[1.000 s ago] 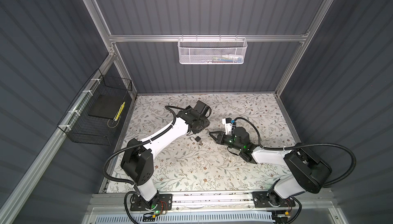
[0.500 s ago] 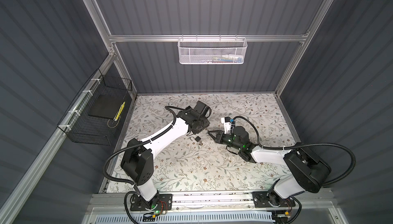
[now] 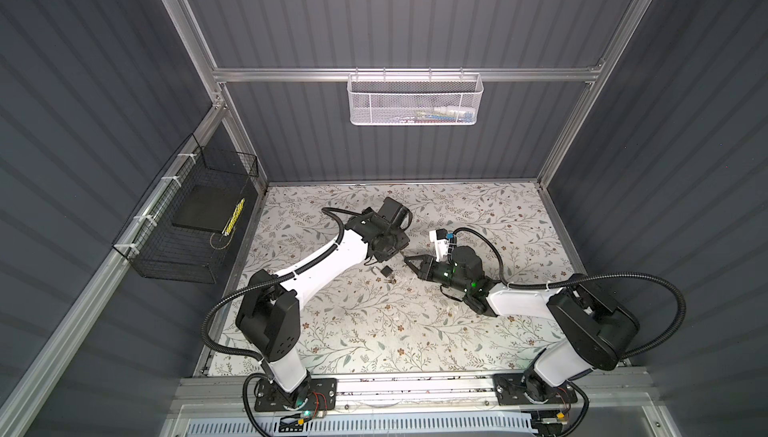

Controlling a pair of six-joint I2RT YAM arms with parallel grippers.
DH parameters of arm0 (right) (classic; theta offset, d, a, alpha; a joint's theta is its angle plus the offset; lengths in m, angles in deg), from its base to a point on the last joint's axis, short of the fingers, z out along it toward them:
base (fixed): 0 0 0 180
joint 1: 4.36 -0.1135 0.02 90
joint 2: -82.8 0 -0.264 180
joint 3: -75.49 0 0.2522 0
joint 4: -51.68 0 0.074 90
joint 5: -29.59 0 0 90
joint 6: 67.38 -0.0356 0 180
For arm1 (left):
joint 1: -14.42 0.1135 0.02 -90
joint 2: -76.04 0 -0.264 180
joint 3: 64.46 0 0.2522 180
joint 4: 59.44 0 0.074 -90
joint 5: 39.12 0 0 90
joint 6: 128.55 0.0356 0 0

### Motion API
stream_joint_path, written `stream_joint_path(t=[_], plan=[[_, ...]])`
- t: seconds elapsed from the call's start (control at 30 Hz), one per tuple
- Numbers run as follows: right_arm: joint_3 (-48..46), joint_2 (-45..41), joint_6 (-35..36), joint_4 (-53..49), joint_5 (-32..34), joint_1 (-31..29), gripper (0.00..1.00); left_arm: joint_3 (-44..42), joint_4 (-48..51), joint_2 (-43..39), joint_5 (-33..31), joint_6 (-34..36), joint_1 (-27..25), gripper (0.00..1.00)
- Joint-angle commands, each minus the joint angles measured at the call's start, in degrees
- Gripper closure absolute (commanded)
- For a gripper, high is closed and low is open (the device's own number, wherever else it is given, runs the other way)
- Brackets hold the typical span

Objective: Unlock with the key
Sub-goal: 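Move the silver key in the right gripper toward the blue padlock's keyhole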

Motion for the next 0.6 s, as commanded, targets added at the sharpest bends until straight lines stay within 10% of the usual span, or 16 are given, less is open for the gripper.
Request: stream_joint_path(t=[0.0,0.57], plan=[[1.9,0.31,-0.05,1.2,0.02,-0.29,1.0,-0.65,-1.42,-1.98,0.68,-0.4,0.25,0.77],[4.08,-0.24,-1.33,-3.59,3.15,-0.25,1.0,-0.91,-1.95,-2.07,1.73,-0.68,0.25,0.78]])
